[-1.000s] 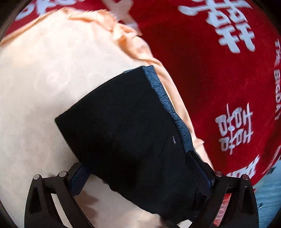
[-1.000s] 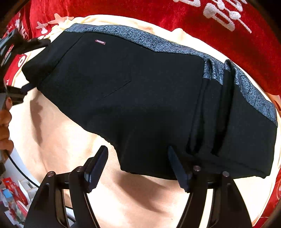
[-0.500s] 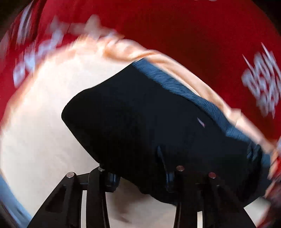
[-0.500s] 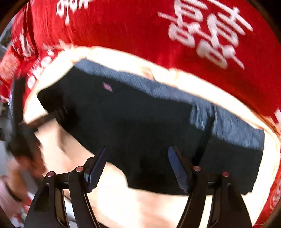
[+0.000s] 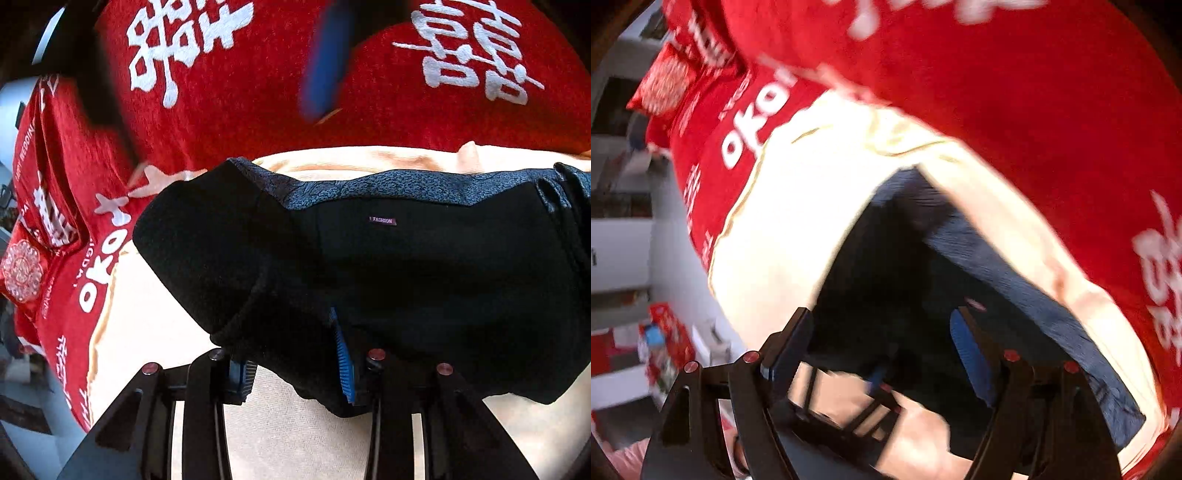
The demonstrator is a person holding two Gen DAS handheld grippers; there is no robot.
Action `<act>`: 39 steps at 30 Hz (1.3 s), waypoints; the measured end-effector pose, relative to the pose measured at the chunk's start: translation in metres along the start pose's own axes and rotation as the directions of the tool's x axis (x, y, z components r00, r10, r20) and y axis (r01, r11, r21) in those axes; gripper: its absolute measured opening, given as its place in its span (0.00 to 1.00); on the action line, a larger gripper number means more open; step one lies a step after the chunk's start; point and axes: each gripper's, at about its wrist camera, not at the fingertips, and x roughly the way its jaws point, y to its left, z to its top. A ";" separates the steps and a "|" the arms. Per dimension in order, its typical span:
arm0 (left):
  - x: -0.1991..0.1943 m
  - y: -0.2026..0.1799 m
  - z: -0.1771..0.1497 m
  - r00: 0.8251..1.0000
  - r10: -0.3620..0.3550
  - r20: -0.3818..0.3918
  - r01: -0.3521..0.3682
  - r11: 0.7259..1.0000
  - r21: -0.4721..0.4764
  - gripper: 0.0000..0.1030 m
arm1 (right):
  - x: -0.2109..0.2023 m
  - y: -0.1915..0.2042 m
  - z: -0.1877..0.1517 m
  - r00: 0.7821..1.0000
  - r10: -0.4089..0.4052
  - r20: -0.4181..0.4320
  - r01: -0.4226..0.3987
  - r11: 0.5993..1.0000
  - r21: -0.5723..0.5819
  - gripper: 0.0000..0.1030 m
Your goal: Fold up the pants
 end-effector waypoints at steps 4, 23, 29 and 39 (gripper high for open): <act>-0.004 -0.002 -0.001 1.000 0.006 0.007 -0.006 1.000 0.003 0.36 | 0.036 0.023 0.019 0.993 -0.006 -0.118 0.002 0.999 -0.037 0.78; -0.095 -0.067 0.028 0.987 -0.085 0.135 0.074 0.994 0.086 0.36 | -0.034 -0.057 -0.061 0.979 0.177 0.099 -0.183 0.982 0.051 0.16; -0.154 -0.125 0.054 0.959 -0.208 0.194 0.183 0.974 0.136 0.36 | -0.104 -0.114 -0.132 0.926 0.234 0.296 -0.269 0.960 0.082 0.16; -0.195 -0.265 0.070 0.917 -0.379 0.123 0.333 0.899 0.284 0.36 | -0.136 -0.242 -0.271 0.847 0.226 0.481 -0.387 0.883 0.267 0.16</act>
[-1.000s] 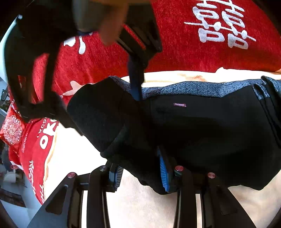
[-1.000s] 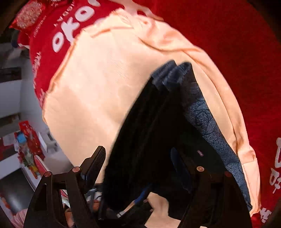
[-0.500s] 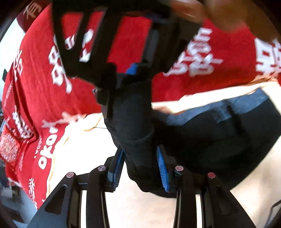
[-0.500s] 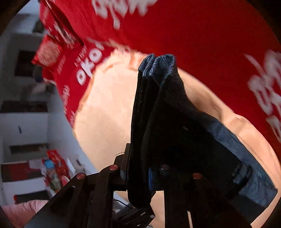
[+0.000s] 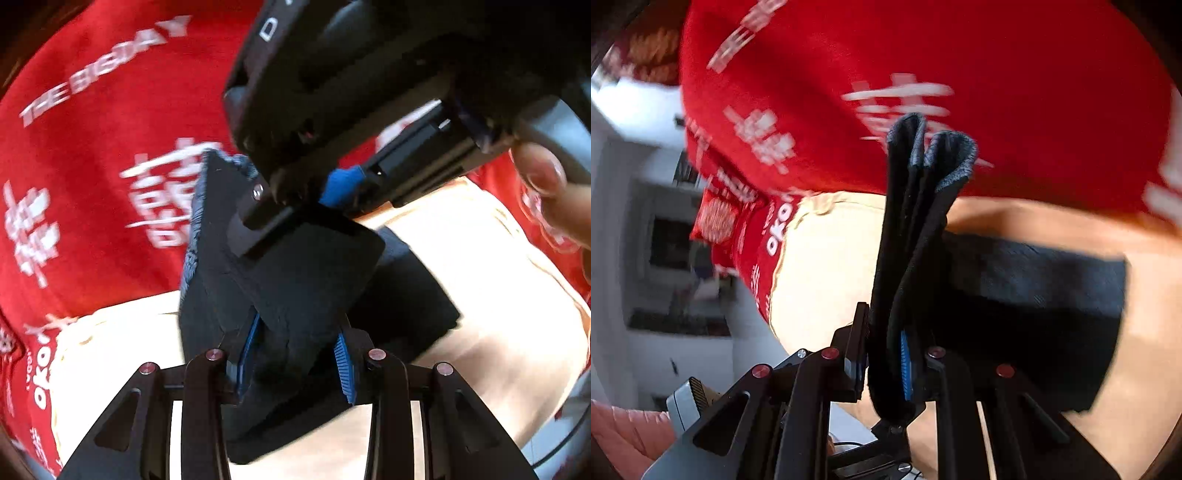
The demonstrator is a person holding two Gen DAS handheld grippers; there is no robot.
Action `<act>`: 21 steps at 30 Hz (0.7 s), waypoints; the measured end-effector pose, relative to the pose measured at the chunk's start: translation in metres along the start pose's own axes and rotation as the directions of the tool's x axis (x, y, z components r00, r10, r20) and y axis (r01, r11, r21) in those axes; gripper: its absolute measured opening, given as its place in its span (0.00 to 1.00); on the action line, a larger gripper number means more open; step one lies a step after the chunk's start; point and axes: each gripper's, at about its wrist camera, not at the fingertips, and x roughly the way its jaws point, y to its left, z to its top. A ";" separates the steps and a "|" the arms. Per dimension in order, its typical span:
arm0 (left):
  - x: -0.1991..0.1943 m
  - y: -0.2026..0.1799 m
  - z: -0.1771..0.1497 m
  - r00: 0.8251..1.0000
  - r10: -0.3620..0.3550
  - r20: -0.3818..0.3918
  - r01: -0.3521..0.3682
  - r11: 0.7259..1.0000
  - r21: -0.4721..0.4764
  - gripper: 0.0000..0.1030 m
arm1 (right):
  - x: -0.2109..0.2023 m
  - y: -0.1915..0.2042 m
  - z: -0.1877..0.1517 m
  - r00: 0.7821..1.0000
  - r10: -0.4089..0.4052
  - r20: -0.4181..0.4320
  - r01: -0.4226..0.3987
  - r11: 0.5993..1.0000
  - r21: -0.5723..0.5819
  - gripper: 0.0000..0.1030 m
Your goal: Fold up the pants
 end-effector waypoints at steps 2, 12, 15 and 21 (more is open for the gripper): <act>0.008 -0.028 -0.002 1.000 -0.007 -0.014 0.007 0.999 0.051 0.36 | -0.013 -0.028 -0.015 1.000 0.004 0.016 -0.005 0.999 0.039 0.16; 0.071 -0.088 -0.031 0.992 0.014 -0.129 0.013 0.978 0.206 0.36 | 0.003 -0.149 -0.067 0.999 -0.006 0.032 -0.003 0.965 0.264 0.16; 0.074 -0.093 -0.040 0.992 0.041 -0.122 -0.011 0.971 0.239 0.43 | 0.012 -0.161 -0.074 0.999 -0.013 0.038 0.001 0.956 0.293 0.17; 0.054 -0.059 -0.043 0.982 -0.005 -0.188 0.026 0.994 0.110 0.75 | 0.009 -0.154 -0.077 0.996 -0.087 0.032 0.074 0.958 0.278 0.22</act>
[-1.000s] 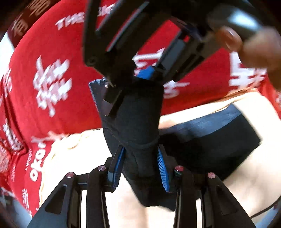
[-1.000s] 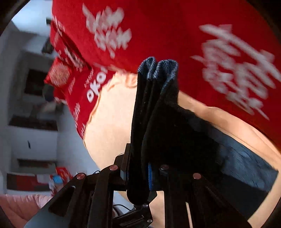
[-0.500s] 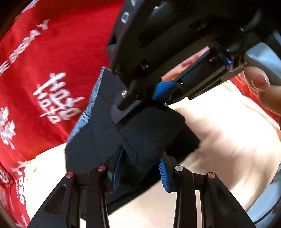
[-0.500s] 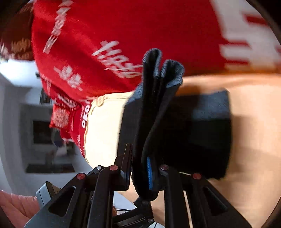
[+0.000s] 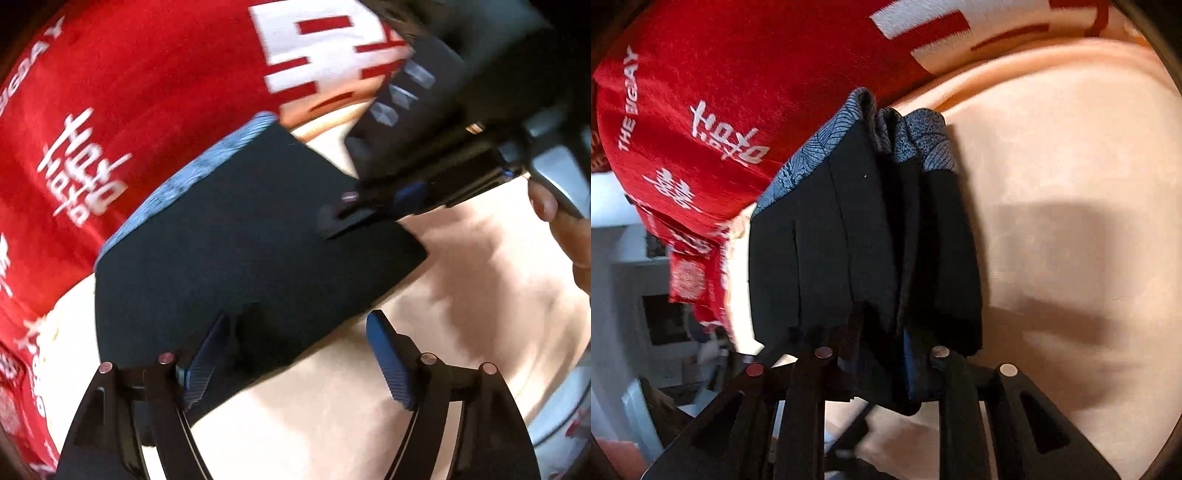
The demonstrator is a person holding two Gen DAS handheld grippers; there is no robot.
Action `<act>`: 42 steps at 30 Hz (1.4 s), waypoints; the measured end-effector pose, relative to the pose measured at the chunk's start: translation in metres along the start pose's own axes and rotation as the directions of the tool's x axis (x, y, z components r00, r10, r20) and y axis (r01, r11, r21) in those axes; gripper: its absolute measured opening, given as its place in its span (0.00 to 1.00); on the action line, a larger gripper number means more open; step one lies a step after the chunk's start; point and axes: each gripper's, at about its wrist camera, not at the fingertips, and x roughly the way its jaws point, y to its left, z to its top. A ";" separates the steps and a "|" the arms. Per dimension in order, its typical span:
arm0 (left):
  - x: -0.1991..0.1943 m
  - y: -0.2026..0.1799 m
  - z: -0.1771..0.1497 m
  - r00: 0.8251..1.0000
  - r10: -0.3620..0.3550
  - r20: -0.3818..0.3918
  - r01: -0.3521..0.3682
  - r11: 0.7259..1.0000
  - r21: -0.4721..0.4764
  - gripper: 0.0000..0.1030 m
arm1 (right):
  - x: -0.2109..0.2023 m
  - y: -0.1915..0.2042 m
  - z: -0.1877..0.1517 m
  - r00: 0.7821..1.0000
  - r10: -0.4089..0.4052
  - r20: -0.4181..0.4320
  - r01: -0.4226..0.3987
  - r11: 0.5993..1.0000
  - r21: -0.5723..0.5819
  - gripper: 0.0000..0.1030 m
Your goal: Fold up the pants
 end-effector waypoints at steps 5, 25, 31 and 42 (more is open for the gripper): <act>-0.014 0.058 -0.012 0.999 -0.009 -0.041 0.003 0.990 -0.141 0.75 | 0.001 0.015 -0.006 0.991 -0.132 0.021 0.133 0.990 -0.048 0.27; 0.012 0.192 -0.058 0.979 -0.051 -0.195 -0.047 0.883 -0.467 0.75 | 0.002 0.091 -0.048 0.860 -0.457 0.227 0.500 0.843 -0.200 0.30; 0.010 0.200 -0.062 0.979 -0.070 -0.190 -0.025 0.890 -0.456 0.75 | 0.024 0.075 -0.049 0.850 -0.493 0.187 0.517 0.849 -0.112 0.30; 0.006 0.235 -0.068 0.980 -0.089 -0.177 -0.004 0.885 -0.466 0.75 | 0.027 0.076 -0.051 0.815 -0.555 0.165 0.570 0.820 -0.058 0.35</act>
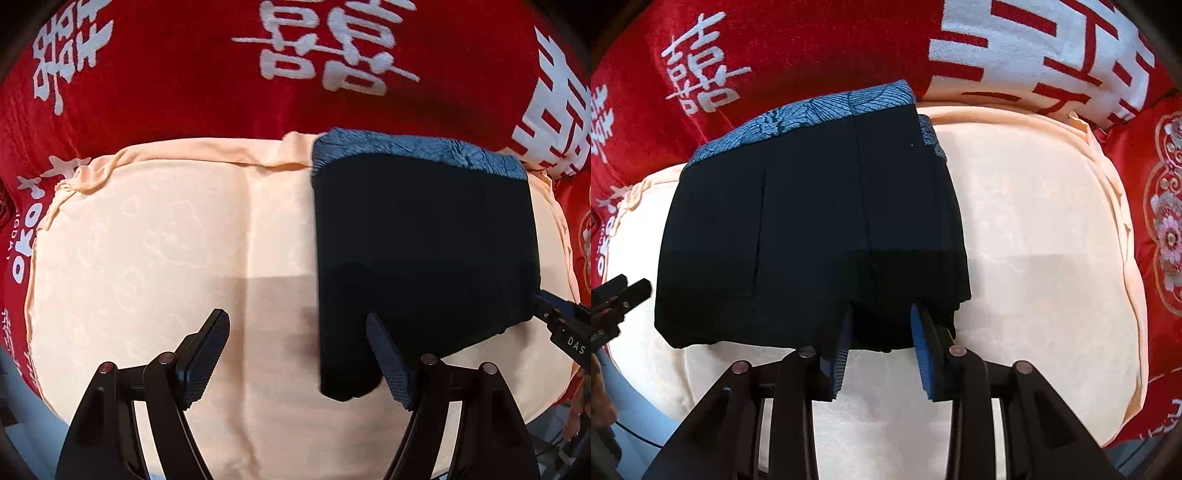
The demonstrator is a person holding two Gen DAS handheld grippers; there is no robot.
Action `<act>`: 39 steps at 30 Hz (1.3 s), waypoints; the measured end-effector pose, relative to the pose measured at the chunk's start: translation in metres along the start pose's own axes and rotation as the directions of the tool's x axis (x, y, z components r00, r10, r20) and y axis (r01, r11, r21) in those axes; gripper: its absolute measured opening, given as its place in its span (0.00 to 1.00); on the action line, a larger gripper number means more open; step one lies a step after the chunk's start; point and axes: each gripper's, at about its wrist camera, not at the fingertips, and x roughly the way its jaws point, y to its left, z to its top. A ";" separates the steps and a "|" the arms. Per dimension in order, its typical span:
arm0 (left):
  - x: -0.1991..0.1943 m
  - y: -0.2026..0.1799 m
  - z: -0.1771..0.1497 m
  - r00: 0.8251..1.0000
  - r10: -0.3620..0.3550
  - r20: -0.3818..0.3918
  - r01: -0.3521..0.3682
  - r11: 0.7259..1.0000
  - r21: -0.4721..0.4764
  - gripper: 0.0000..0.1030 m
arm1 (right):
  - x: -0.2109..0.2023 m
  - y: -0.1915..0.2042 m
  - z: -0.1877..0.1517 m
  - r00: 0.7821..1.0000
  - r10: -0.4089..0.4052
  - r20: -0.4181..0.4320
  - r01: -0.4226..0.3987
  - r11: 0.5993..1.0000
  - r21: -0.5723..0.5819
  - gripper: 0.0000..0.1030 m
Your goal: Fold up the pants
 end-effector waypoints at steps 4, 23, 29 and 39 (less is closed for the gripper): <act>-0.002 0.012 0.004 1.000 -0.002 0.004 0.002 1.000 -0.001 0.75 | -0.003 0.003 -0.002 0.999 -0.031 -0.007 0.032 0.999 0.019 0.40; -0.003 0.019 0.006 0.992 -0.124 0.029 0.125 0.990 -0.061 0.95 | 0.009 -0.008 -0.001 0.999 0.014 -0.036 -0.011 0.996 0.089 0.56; 0.012 0.022 0.017 0.996 -0.093 -0.008 0.091 0.989 -0.116 0.95 | 0.002 -0.029 0.008 0.994 0.090 -0.055 -0.086 0.994 0.073 0.65; 0.032 0.014 0.035 0.990 -0.127 -0.058 0.118 0.984 -0.135 0.95 | 0.010 -0.082 0.008 0.978 0.201 -0.059 -0.187 0.964 0.188 0.66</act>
